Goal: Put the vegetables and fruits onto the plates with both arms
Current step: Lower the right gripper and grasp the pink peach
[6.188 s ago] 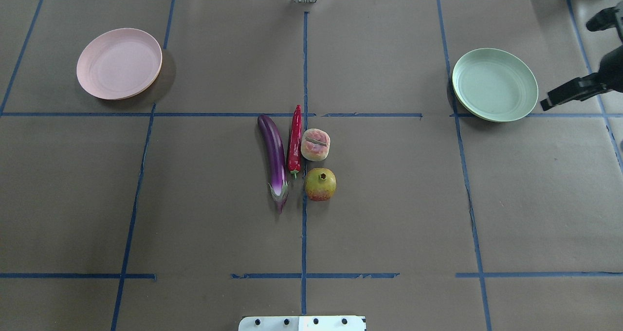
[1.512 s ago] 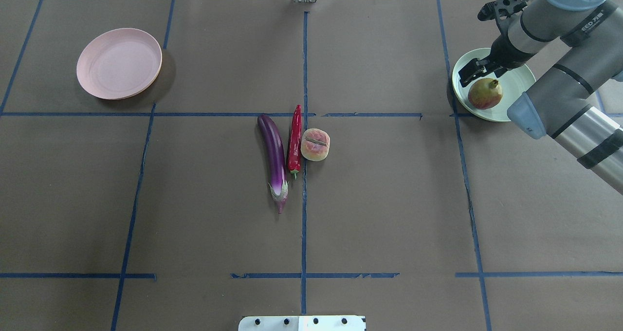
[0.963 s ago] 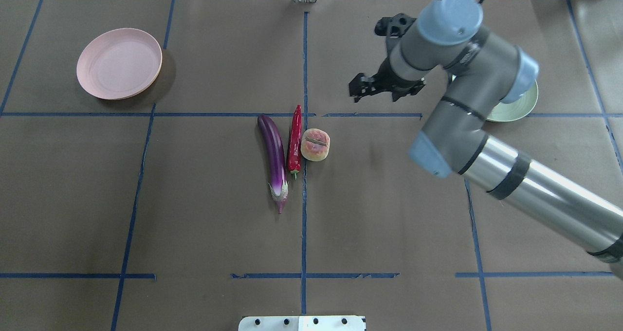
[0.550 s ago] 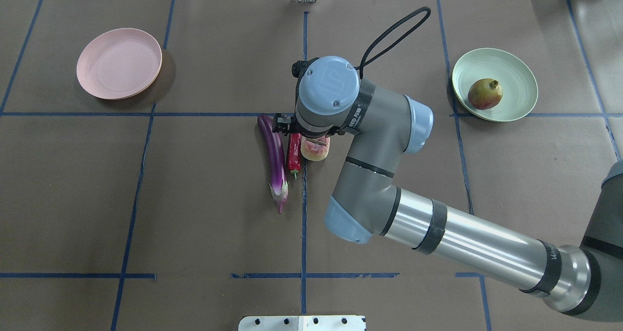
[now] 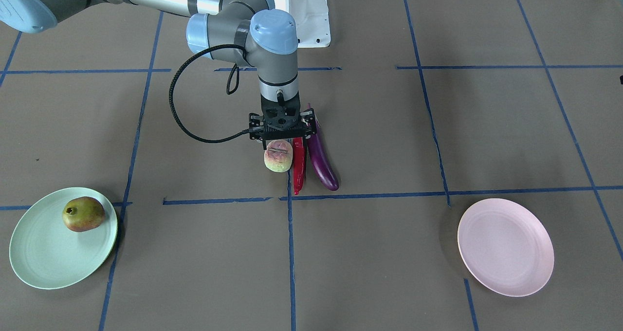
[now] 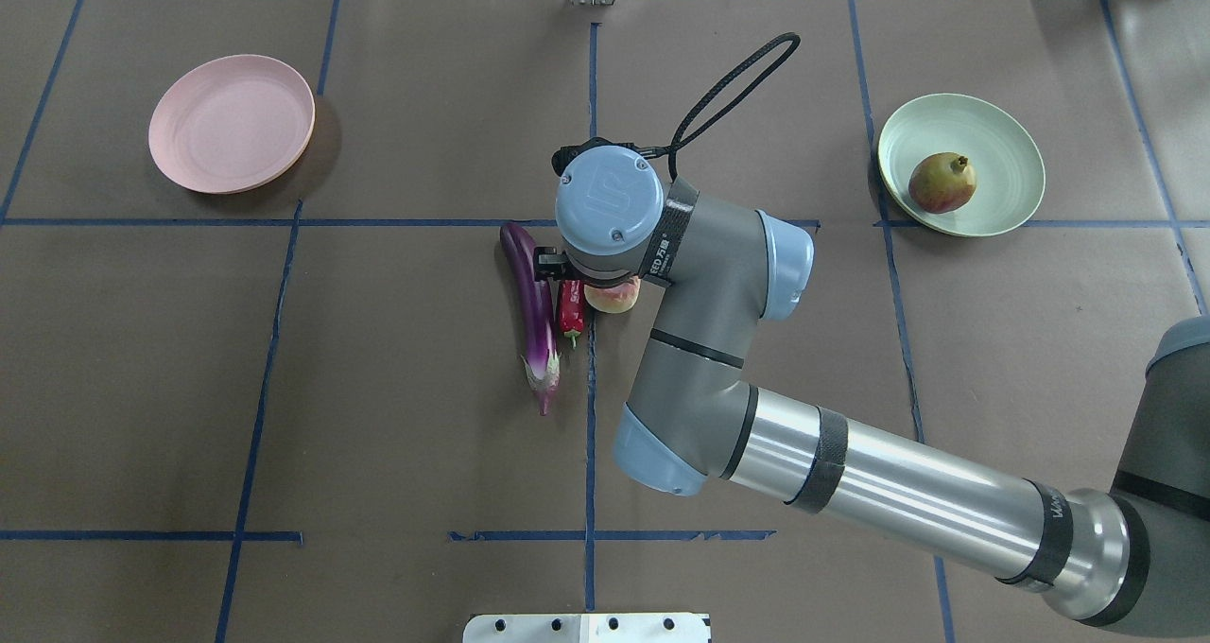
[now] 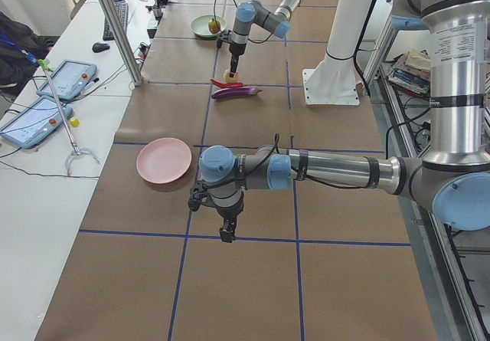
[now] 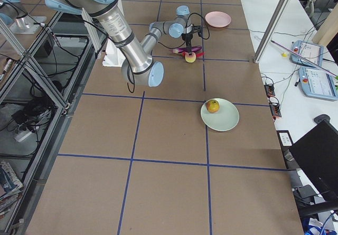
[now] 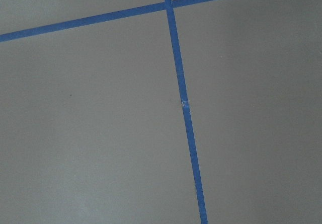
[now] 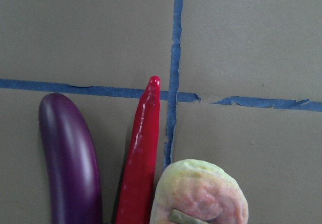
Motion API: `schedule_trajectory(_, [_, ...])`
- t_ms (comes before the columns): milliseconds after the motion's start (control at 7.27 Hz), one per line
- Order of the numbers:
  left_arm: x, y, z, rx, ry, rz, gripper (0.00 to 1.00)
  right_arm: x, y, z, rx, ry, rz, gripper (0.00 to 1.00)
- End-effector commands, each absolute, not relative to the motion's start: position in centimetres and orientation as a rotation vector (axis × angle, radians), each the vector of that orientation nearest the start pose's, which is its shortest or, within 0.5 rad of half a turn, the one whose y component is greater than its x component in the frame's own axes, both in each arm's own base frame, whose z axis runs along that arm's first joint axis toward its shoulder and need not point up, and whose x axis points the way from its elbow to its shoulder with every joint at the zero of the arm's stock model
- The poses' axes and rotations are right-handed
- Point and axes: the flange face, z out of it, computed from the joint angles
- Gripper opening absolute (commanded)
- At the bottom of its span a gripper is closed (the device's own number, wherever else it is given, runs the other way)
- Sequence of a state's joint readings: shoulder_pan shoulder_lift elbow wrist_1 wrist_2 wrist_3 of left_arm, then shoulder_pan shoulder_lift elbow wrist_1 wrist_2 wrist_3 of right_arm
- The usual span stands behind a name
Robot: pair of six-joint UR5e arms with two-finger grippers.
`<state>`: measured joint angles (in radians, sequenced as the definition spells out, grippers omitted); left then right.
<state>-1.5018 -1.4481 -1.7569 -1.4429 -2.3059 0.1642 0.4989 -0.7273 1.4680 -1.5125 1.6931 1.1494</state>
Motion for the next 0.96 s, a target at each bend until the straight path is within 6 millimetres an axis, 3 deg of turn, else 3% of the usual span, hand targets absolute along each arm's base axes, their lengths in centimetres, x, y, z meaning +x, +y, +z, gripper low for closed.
schedule_trajectory(0, [-3.6, -43.8, 64.0, -0.028, 0.739, 0.198, 1.0, -60.4, -46.5, 19.4, 0.238, -0.737, 0.021, 1.0])
schedule_trajectory(412, [-3.6, -43.8, 64.3, -0.029, 0.74, 0.198, 1.0, -61.9, -46.5, 20.7, 0.224, -0.714, 0.015, 0.97])
schedule_trajectory(550, [-3.6, -43.8, 64.3, -0.028, 0.739, 0.198, 1.0, -61.9, -46.6, 20.5, 0.227, -0.724, 0.018, 0.64])
schedule_trajectory(688, [-3.6, -43.8, 64.3, -0.027, 0.738, 0.199, 1.0, -61.7, -46.5, 19.8, 0.232, -0.741, 0.015, 0.02])
schedule_trajectory(825, [-3.6, -43.8, 64.3, -0.025, 0.738, 0.199, 1.0, -60.5, -47.0, 18.6, 0.244, -0.765, 0.024, 0.0])
